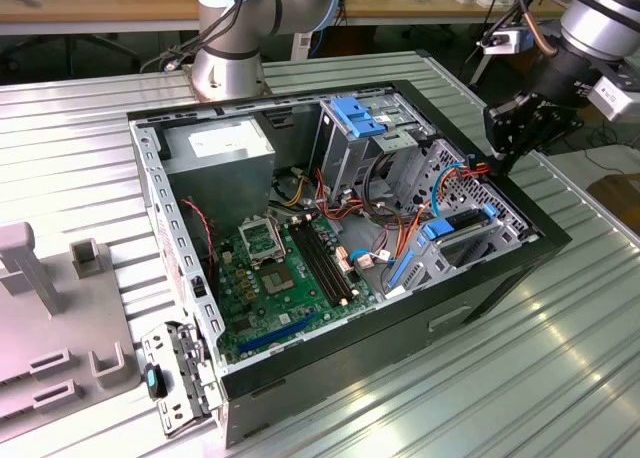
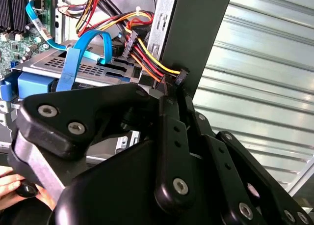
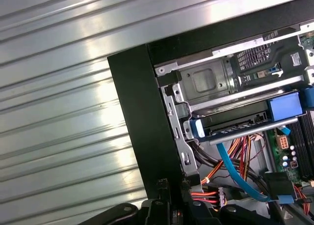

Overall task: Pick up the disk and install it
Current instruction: 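Insert the first disk wire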

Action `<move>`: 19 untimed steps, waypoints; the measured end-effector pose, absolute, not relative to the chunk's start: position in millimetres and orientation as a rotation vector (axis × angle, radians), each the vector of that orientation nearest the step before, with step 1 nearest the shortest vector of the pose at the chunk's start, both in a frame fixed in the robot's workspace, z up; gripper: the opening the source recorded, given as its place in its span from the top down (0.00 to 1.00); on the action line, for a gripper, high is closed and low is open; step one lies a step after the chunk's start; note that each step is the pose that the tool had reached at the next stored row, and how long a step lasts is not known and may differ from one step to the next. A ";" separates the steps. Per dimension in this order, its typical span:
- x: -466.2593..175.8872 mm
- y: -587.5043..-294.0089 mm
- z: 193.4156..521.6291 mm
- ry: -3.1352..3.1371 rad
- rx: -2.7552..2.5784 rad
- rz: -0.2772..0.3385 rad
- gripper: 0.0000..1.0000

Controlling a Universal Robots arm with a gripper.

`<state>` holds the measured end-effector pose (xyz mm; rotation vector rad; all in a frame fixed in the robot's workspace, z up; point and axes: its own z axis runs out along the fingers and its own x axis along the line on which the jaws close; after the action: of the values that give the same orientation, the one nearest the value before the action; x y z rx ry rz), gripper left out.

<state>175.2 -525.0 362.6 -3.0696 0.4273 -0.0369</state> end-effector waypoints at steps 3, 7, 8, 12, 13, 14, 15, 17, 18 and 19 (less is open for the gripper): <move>175.2 -525.0 362.3 0.427 -3.069 -0.037 0.81; 175.2 -525.0 362.3 0.427 -3.069 -0.037 0.81; 175.6 -525.0 361.9 0.427 -3.068 -0.036 0.81; 176.5 -518.6 362.3 0.439 -3.078 -0.039 0.73; 176.9 -516.7 362.2 0.440 -3.078 -0.039 0.73; 177.3 -514.7 362.2 0.442 -3.079 -0.040 0.73; 177.8 -514.7 362.2 0.443 -3.079 -0.040 0.73; 178.3 -514.7 362.2 0.443 -3.079 -0.039 0.73; 178.5 -514.7 362.3 0.443 -3.079 -0.039 0.73; 178.5 -514.8 362.2 0.443 -3.079 -0.039 0.73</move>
<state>178.5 -514.8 362.2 -3.0790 0.4428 -0.0394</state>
